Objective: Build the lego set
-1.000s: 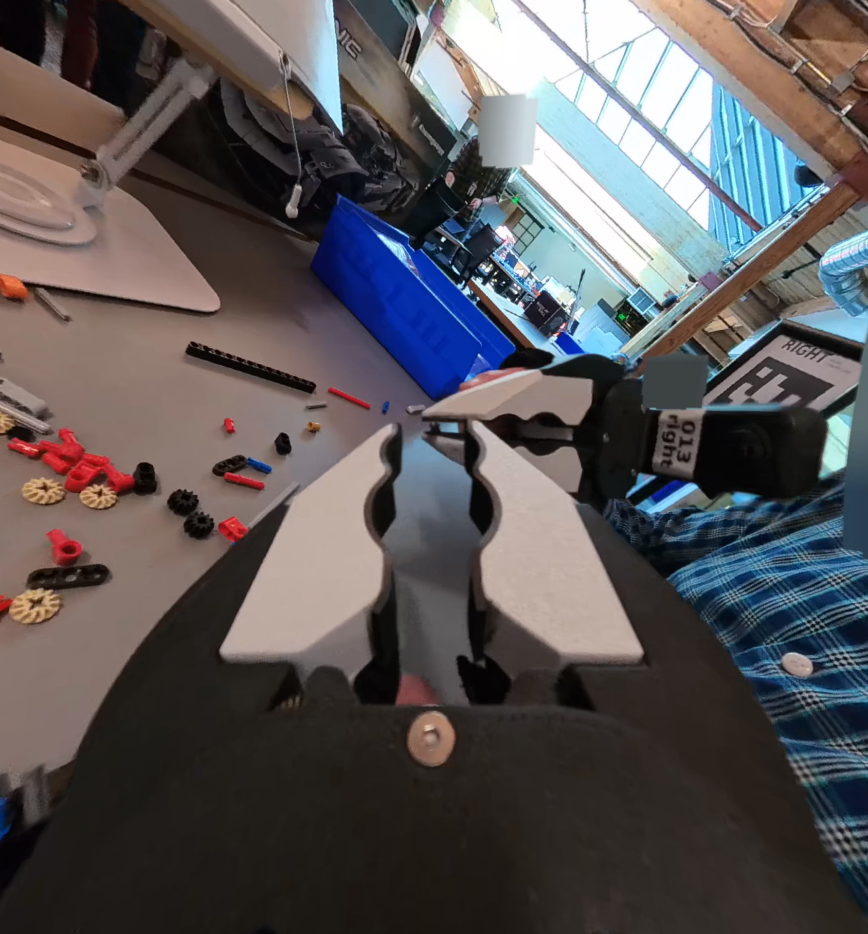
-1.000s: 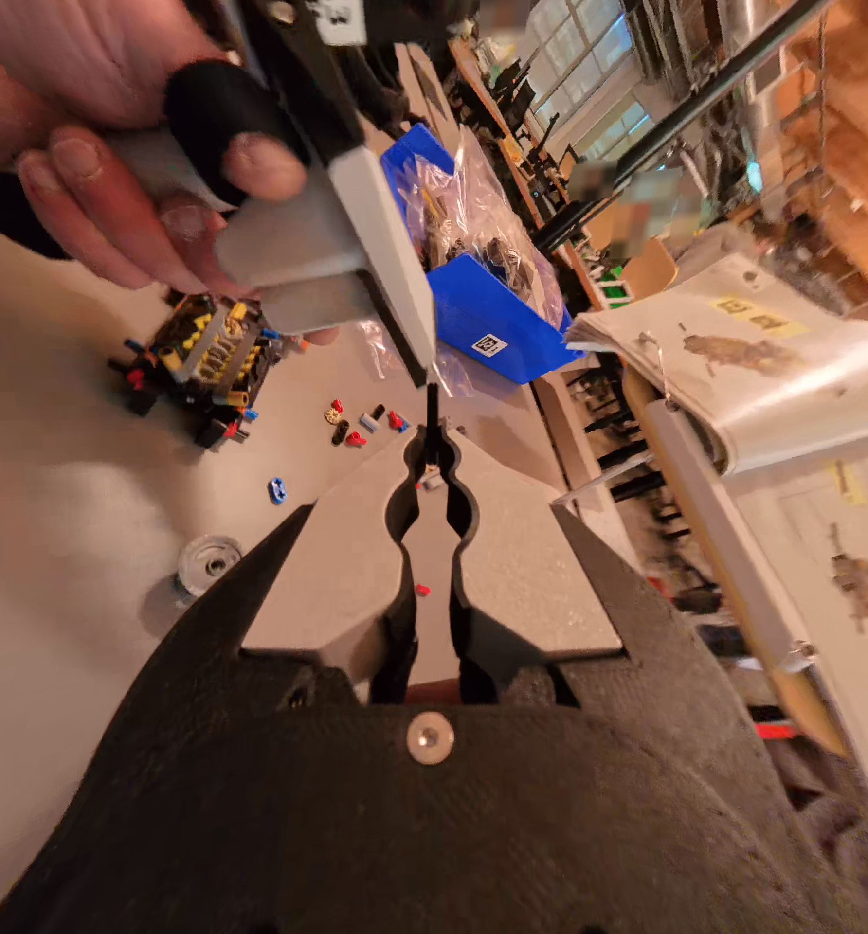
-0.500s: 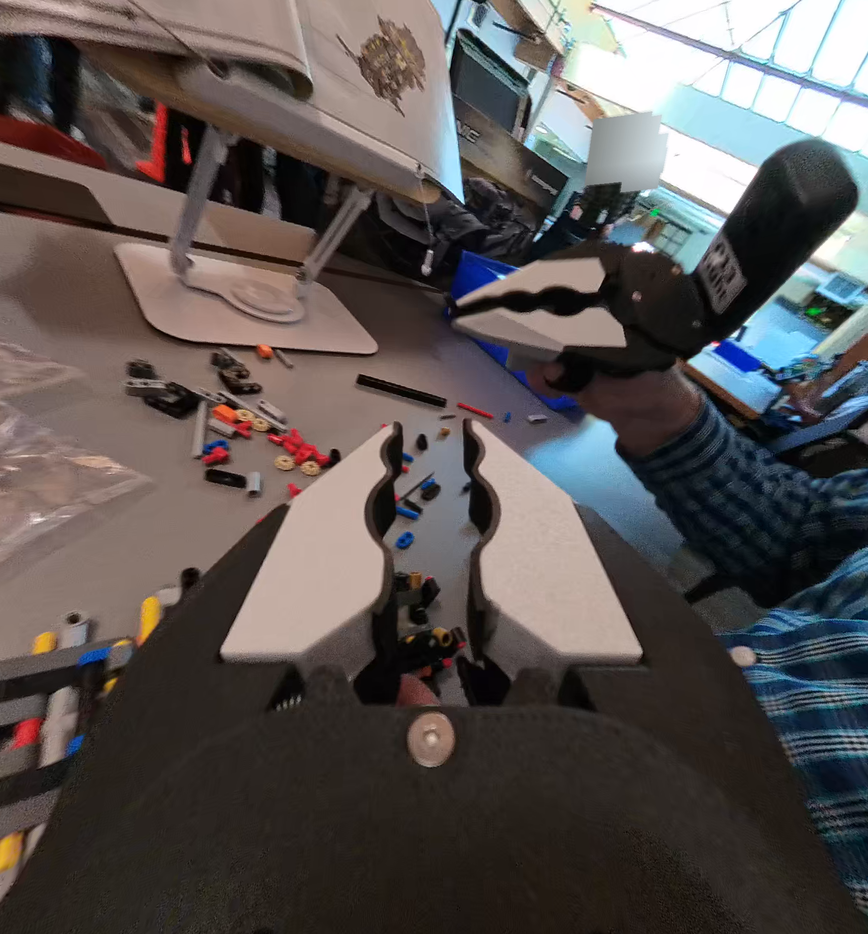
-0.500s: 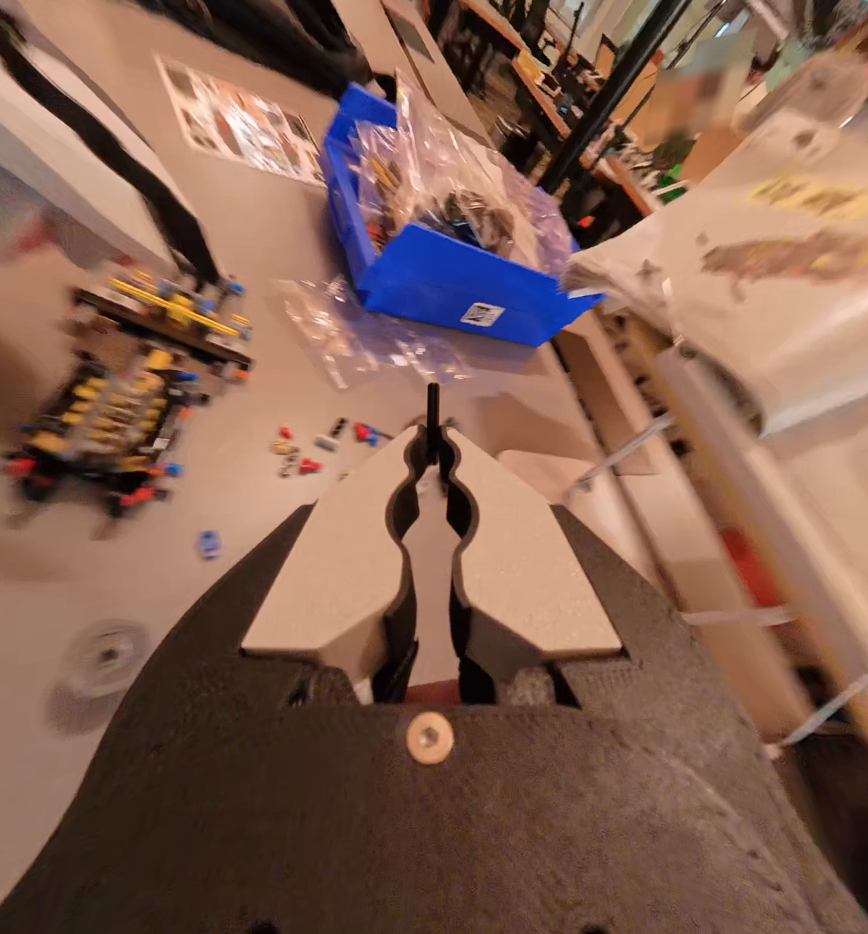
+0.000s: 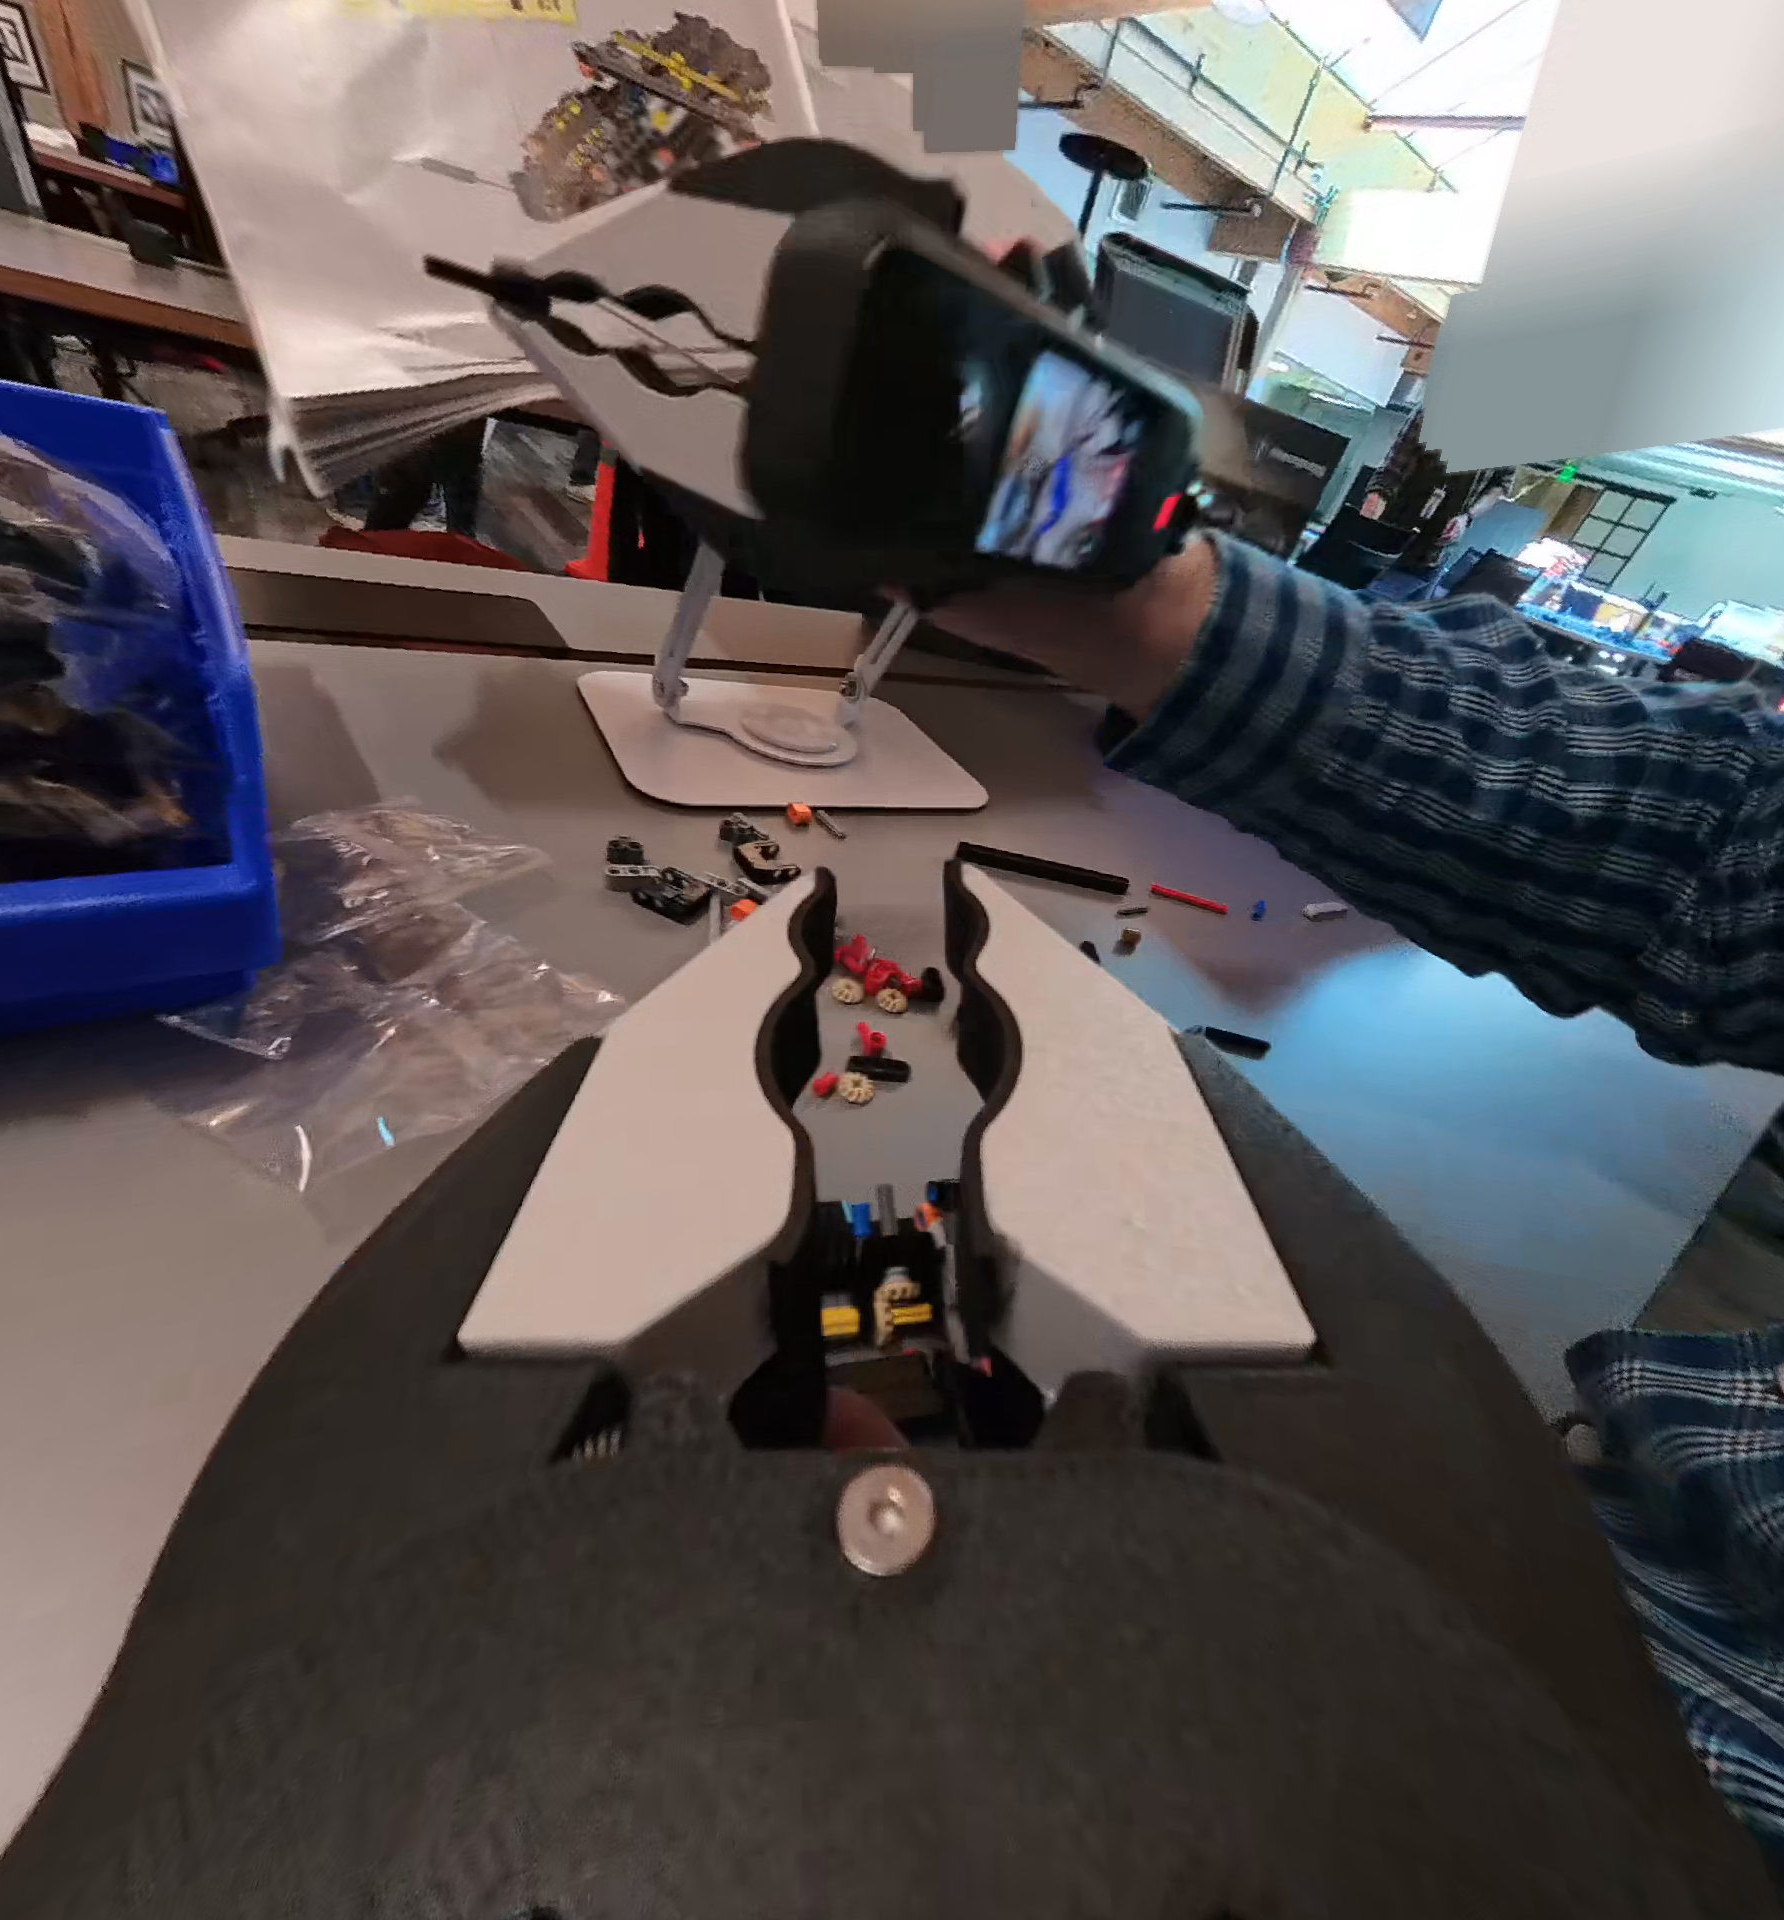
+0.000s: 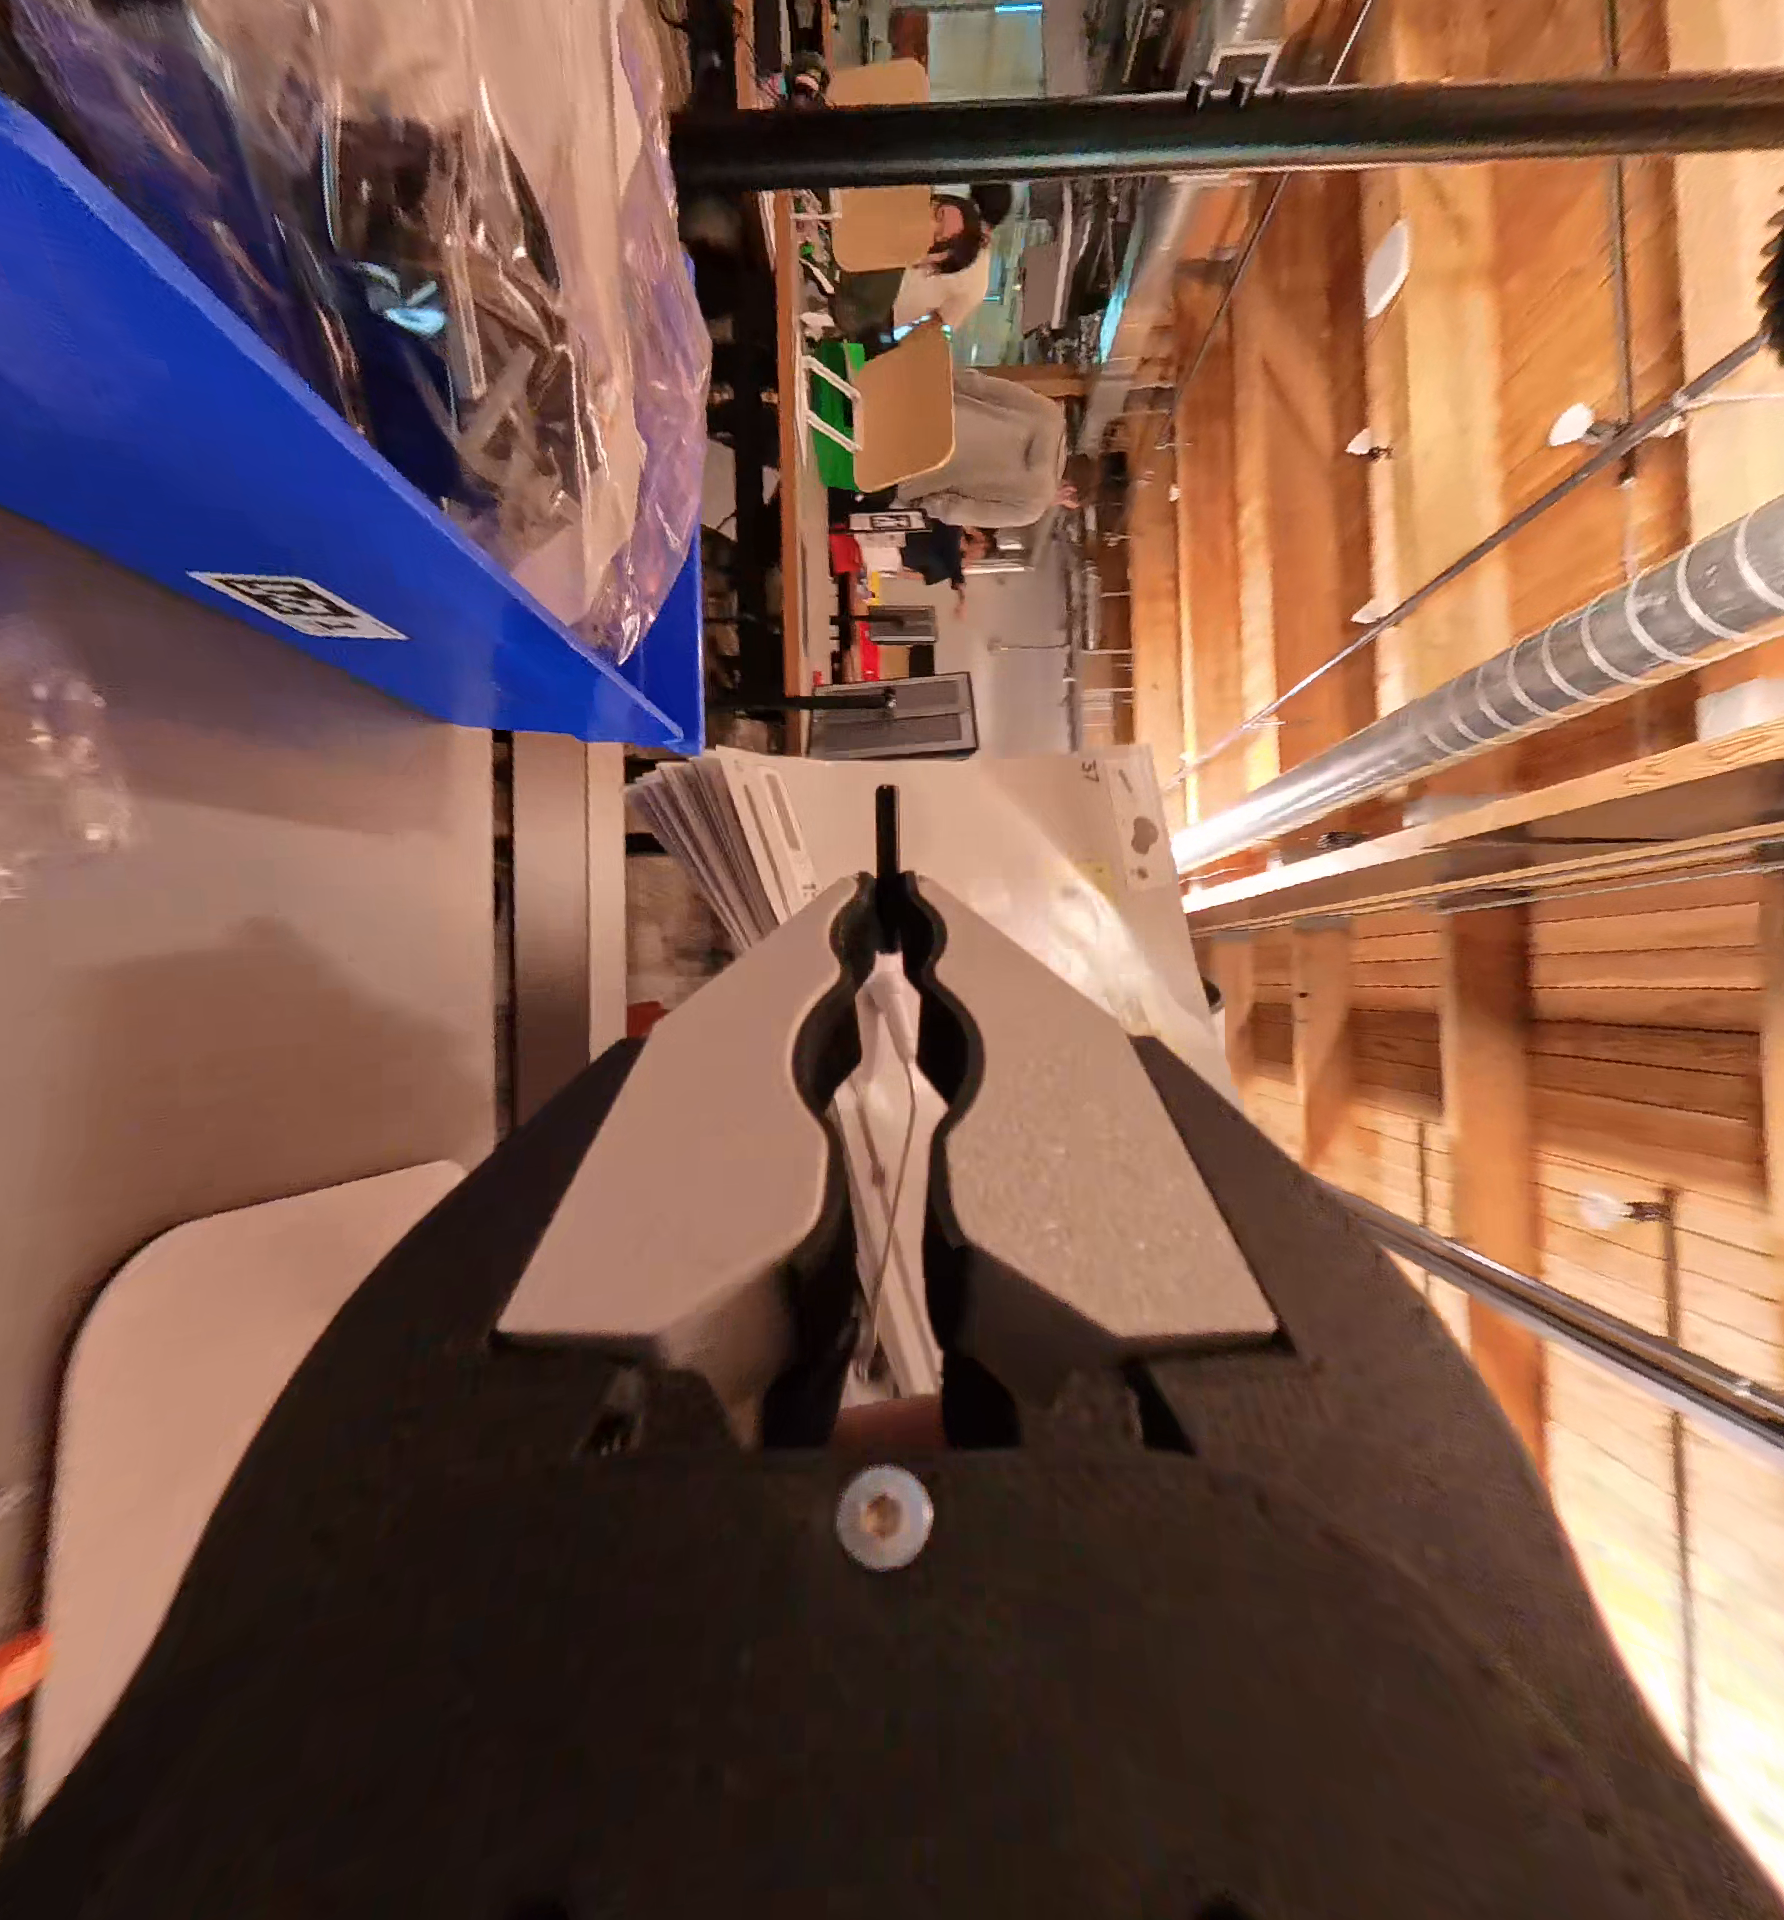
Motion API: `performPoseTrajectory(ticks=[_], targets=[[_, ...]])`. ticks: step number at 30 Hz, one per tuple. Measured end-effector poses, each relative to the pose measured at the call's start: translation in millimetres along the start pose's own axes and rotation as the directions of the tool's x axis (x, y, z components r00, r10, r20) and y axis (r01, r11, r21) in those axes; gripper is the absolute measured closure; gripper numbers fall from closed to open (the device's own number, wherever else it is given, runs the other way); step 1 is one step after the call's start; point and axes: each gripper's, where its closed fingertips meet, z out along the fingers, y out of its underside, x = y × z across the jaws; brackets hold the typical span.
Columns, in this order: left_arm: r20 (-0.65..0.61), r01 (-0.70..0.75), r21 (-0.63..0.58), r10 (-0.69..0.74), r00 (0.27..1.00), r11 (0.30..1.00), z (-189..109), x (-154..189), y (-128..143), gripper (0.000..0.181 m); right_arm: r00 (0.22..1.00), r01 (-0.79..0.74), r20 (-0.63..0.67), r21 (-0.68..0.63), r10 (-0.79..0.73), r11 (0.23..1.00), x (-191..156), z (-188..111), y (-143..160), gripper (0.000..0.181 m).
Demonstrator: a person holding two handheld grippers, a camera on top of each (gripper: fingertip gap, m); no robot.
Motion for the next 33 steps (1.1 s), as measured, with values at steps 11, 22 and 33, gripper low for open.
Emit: performPoseTrajectory(ticks=[11, 22, 33], targets=[[0.010, 0.087, 0.078, -0.088, 0.996, 0.993, -9, -22, -13, 0.164, 0.972, 0.235, 0.013, -0.022, -0.235, 0.972, -21, 47, 0, 0.180], [0.014, 0.079, 0.075, -0.080, 0.997, 0.994, -9, -23, -13, 0.164, 0.939, 0.335, 0.116, -0.090, -0.325, 0.938, -18, 61, 20, 0.180], [0.009, 0.088, 0.081, -0.089, 0.996, 0.993, -10, -23, -13, 0.164, 0.925, 0.358, 0.183, -0.130, -0.332, 0.925, -26, 69, 20, 0.180]])
